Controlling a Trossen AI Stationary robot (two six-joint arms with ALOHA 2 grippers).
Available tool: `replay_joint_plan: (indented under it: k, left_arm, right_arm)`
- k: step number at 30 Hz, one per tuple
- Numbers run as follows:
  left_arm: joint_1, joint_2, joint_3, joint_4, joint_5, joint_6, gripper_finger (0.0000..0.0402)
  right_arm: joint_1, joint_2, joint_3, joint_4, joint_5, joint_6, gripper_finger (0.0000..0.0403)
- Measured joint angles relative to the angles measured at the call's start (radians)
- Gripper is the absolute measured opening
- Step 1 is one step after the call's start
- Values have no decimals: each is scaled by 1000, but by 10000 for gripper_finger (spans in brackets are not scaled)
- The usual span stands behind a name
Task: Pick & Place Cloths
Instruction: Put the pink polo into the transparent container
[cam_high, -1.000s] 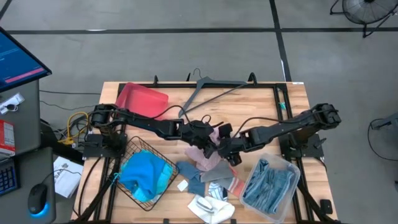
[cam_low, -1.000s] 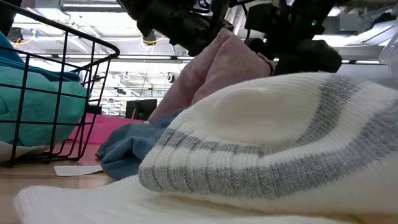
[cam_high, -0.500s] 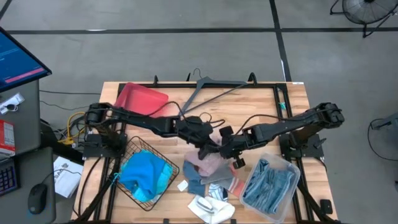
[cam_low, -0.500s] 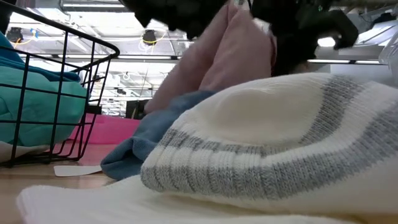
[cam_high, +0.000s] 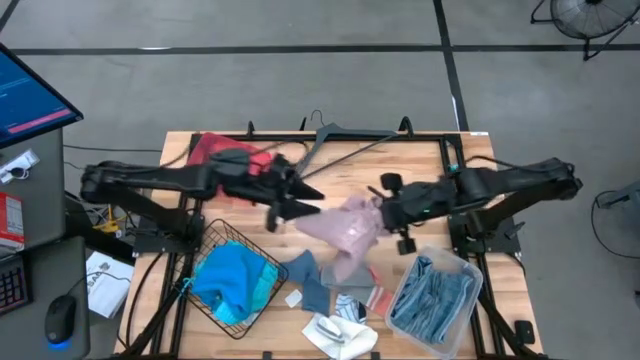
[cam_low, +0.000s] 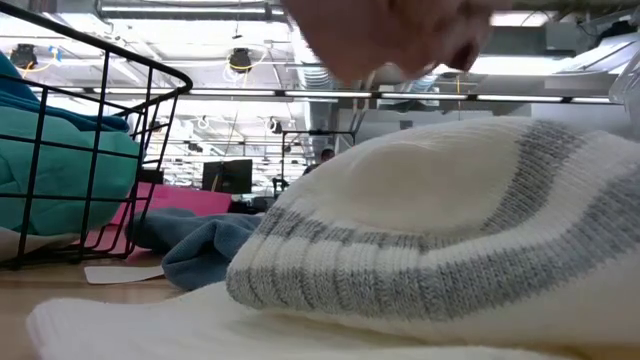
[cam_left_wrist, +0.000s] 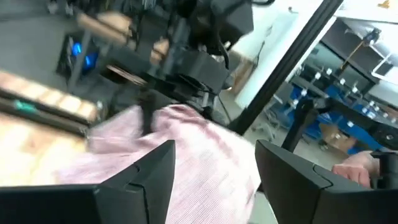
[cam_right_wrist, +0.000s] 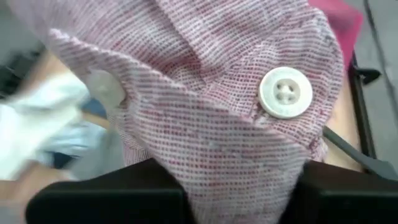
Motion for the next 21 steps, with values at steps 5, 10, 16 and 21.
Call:
replay_joint_plan:
  k: [5, 10, 16, 21]
  left_arm:
    - [-17, -128, -63, -7, -72, 25, 185]
    - [-35, -220, -142, 3, -105, 10, 171]
    - [-48, -270, -222, -8, -114, -34, 157]
    - [-51, -272, -250, 5, -126, -47, 149]
  right_arm:
    - [128, -23, 104, -211, -1, 158, 47]
    - [294, -21, 155, -439, -5, 409, 47]
    - [524, -7, 157, -634, -5, 740, 47]
    - [695, 19, 157, -635, -82, 880, 47]
